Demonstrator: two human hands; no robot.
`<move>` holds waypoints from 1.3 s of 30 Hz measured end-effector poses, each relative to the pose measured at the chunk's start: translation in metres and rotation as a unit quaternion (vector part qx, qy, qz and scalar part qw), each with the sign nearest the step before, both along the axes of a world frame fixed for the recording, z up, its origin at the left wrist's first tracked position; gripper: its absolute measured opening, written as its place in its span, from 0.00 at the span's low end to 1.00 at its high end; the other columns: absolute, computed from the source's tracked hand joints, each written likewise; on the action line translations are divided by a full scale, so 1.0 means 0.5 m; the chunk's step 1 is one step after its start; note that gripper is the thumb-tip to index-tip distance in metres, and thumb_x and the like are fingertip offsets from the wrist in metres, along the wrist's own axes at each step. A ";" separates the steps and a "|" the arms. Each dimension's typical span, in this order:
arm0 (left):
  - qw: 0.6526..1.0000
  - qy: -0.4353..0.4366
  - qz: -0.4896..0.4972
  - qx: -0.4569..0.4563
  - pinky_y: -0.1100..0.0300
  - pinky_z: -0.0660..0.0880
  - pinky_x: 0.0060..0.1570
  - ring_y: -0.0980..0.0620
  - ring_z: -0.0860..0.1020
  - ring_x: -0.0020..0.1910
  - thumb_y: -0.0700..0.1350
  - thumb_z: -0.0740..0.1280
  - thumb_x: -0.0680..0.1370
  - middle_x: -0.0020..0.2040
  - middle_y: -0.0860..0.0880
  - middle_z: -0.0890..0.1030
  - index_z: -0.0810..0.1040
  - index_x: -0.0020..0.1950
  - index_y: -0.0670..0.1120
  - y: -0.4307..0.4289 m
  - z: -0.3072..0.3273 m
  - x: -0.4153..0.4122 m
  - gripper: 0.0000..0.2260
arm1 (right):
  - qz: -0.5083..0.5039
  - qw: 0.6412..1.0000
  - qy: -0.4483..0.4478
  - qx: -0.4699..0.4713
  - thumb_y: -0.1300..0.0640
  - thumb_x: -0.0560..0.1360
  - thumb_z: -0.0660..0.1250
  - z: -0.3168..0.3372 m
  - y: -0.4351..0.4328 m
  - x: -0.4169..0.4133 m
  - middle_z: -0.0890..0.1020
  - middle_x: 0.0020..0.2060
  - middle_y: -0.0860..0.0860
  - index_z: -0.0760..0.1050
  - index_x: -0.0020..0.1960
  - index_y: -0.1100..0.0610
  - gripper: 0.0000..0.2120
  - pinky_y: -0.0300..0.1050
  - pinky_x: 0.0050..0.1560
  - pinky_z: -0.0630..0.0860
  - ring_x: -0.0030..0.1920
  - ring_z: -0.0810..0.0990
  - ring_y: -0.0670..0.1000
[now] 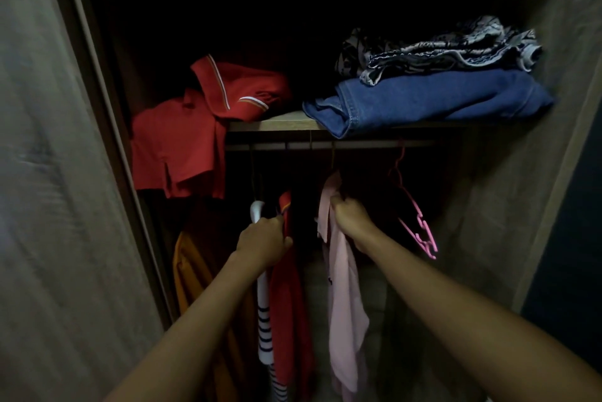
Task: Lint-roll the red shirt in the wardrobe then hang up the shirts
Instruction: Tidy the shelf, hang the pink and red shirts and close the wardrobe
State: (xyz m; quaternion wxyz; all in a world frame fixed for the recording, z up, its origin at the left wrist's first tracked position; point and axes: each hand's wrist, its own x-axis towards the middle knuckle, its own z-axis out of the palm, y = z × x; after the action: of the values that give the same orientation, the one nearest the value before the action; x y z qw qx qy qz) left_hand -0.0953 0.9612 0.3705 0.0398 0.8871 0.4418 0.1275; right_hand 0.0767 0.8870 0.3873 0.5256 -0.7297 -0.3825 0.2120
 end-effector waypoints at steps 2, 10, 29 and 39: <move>1.000 -0.003 -0.002 0.003 0.49 0.77 0.53 0.37 0.79 0.58 0.52 0.64 0.81 0.63 0.39 0.76 0.73 0.65 0.43 -0.005 0.003 -0.001 0.17 | 0.006 1.000 -0.007 0.007 0.53 0.84 0.56 -0.003 -0.001 -0.001 0.80 0.56 0.59 0.74 0.67 0.63 0.19 0.43 0.50 0.73 0.53 0.80 0.56; 0.999 -0.009 0.015 0.027 0.49 0.76 0.57 0.37 0.78 0.61 0.60 0.67 0.78 0.69 0.39 0.71 0.75 0.63 0.45 -0.030 0.044 -0.013 0.22 | -0.002 0.998 -0.044 0.044 0.59 0.79 0.66 -0.005 -0.016 -0.023 0.84 0.53 0.58 0.80 0.56 0.60 0.09 0.50 0.59 0.76 0.57 0.81 0.58; 0.966 -0.198 0.132 0.103 0.38 0.67 0.69 0.32 0.64 0.74 0.74 0.68 0.68 0.77 0.36 0.61 0.58 0.79 0.46 0.063 0.454 -0.092 0.50 | 0.157 0.921 -0.297 0.197 0.53 0.76 0.70 0.257 -0.145 -0.227 0.75 0.24 0.46 0.76 0.40 0.53 0.08 0.35 0.30 0.68 0.25 0.71 0.42; 0.944 -0.296 0.031 0.139 0.51 0.75 0.52 0.37 0.79 0.53 0.48 0.71 0.74 0.49 0.39 0.83 0.82 0.52 0.43 0.024 0.420 -0.166 0.12 | 0.033 0.882 -0.435 0.176 0.47 0.71 0.74 0.318 -0.119 -0.207 0.75 0.55 0.46 0.71 0.60 0.46 0.21 0.47 0.55 0.76 0.55 0.76 0.48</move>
State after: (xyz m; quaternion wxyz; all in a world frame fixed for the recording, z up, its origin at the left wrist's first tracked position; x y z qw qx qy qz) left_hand -0.1782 0.9734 0.5806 0.0407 0.7916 0.4155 0.4461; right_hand -0.0271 0.8275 0.5461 0.4187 -0.6310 -0.6277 -0.1804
